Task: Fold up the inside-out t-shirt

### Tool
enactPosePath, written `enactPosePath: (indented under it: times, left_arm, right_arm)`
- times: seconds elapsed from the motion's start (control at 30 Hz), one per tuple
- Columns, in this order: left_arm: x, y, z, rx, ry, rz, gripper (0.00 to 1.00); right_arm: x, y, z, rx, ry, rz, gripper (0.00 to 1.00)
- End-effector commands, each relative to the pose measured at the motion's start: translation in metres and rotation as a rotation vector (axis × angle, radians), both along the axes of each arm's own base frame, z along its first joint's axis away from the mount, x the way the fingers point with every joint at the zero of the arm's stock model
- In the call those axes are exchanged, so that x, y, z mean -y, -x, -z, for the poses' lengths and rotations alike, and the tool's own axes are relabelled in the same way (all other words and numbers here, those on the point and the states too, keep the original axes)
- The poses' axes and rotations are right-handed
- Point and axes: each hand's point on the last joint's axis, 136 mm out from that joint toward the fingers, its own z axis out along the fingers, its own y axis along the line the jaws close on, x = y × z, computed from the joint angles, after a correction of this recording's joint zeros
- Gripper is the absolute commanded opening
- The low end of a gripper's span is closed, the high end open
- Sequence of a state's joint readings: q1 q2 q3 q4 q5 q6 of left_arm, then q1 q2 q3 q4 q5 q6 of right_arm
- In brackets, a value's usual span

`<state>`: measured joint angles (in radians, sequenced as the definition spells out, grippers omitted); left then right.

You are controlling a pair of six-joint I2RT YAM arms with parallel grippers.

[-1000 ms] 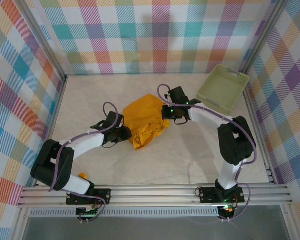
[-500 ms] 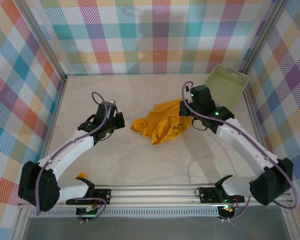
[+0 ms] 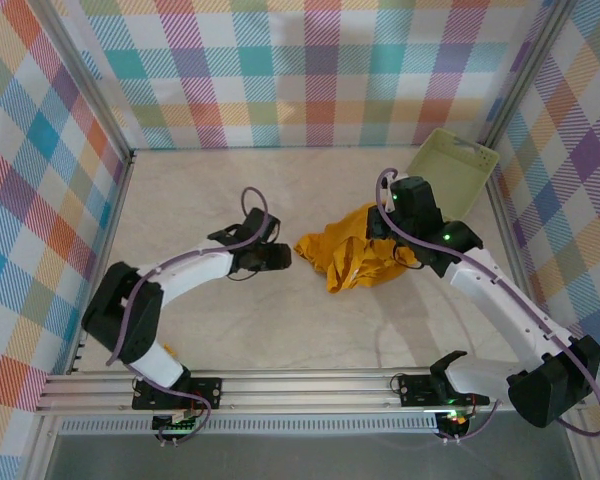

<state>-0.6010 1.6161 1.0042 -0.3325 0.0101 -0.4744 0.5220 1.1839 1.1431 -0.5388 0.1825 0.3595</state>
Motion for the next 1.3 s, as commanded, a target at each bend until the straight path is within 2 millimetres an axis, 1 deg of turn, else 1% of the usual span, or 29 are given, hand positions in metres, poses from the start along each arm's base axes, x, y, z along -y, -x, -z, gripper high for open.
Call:
enactPosePath:
  times: [0.0,0.07,0.2,0.27,0.33,0.43,0.53,0.6,0.67,0.73,0.8,0.87,0.9,1.0,1.07,1.1,1.17,1.27]
  left_arm:
    - [0.030,-0.024,-0.013,0.051,0.111,-0.009,0.58]
    - [0.041,-0.032,-0.010,0.048,0.144,-0.008,0.58]
    - [0.059,-0.044,-0.009,0.058,0.178,0.005,0.56]
    - [0.063,-0.050,-0.003,0.051,0.171,0.004,0.56]
    - [0.066,-0.055,0.005,0.036,0.157,0.001,0.53]
    - [0.069,-0.060,0.014,0.020,0.145,-0.006,0.44]
    - [0.068,-0.062,0.017,0.015,0.124,-0.012,0.32]
    - [0.065,-0.063,0.019,0.016,0.105,-0.018,0.22]
    - [0.061,-0.063,0.017,0.020,0.087,-0.022,0.09]
    - [0.056,-0.064,0.011,0.035,0.066,-0.032,0.00]
    - [0.048,-0.063,0.001,0.062,0.044,-0.044,0.00]
    - [0.035,-0.064,-0.022,0.120,0.027,-0.065,0.00]
    - [0.025,-0.058,-0.030,0.125,0.014,-0.075,0.00]
    - [-0.009,-0.050,-0.079,0.228,0.049,-0.133,0.00]
    - [-0.040,-0.041,-0.116,0.318,0.074,-0.198,0.00]
    - [-0.054,-0.037,-0.132,0.360,0.086,-0.231,0.00]
    - [-0.088,-0.021,-0.167,0.470,0.107,-0.328,0.00]
    - [-0.125,0.006,-0.209,0.621,0.158,-0.426,0.00]
  right_arm:
    - [0.001,0.000,0.005,-0.014,-0.010,0.010,0.00]
    - [0.002,0.001,0.008,-0.018,-0.006,0.012,0.00]
    - [0.004,0.002,0.013,-0.025,0.005,0.017,0.00]
    - [0.005,0.002,0.015,-0.026,0.011,0.020,0.00]
    - [0.006,0.002,0.015,-0.024,0.014,0.021,0.00]
    - [0.007,0.003,0.016,-0.025,0.022,0.023,0.00]
    - [0.009,0.002,0.015,-0.019,0.033,0.027,0.00]
    - [0.011,0.002,0.015,-0.018,0.045,0.031,0.00]
    - [0.014,0.002,0.013,-0.011,0.055,0.037,0.00]
    - [0.018,0.001,0.011,-0.004,0.073,0.053,0.00]
    - [0.025,0.000,0.007,0.007,0.100,0.080,0.00]
    - [0.038,0.001,0.000,0.022,0.145,0.127,0.00]
    - [0.045,0.002,-0.006,0.034,0.160,0.149,0.00]
    - [0.068,0.008,-0.030,0.078,0.177,0.203,0.00]
    - [0.085,0.015,-0.050,0.117,0.167,0.237,0.00]
    - [0.091,0.019,-0.060,0.139,0.159,0.247,0.00]
    - [0.097,0.029,-0.080,0.192,0.136,0.243,0.00]
    - [0.094,0.045,-0.107,0.258,0.072,0.194,0.00]
